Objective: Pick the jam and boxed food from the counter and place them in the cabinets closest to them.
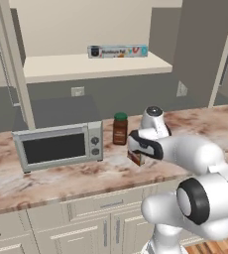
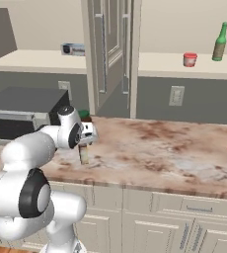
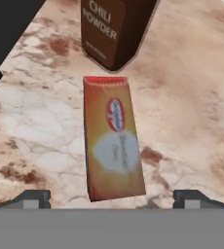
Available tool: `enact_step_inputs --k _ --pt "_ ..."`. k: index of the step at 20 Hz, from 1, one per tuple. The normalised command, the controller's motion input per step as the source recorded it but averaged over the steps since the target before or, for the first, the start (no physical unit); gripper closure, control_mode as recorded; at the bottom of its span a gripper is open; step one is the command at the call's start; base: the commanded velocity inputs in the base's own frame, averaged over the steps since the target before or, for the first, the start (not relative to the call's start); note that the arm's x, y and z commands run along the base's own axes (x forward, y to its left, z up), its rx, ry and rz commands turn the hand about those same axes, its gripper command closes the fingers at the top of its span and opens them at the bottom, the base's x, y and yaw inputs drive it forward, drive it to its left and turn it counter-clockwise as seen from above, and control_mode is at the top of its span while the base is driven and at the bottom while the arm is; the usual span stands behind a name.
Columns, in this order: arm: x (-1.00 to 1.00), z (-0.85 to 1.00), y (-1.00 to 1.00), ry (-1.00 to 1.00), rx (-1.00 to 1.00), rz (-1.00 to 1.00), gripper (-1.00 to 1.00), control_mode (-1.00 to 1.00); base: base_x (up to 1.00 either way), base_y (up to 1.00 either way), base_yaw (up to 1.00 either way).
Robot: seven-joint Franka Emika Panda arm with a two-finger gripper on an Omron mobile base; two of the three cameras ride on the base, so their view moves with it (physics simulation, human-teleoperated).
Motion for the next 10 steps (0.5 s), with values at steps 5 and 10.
enact_step_inputs --k 5,10 --pt "0.24 -0.45 0.00 0.12 0.00 0.00 -1.00 -1.00 0.00 0.00 0.00" --pt "0.03 -0.07 0.01 0.02 0.00 0.00 1.00 -1.00 0.00 0.00 0.00"
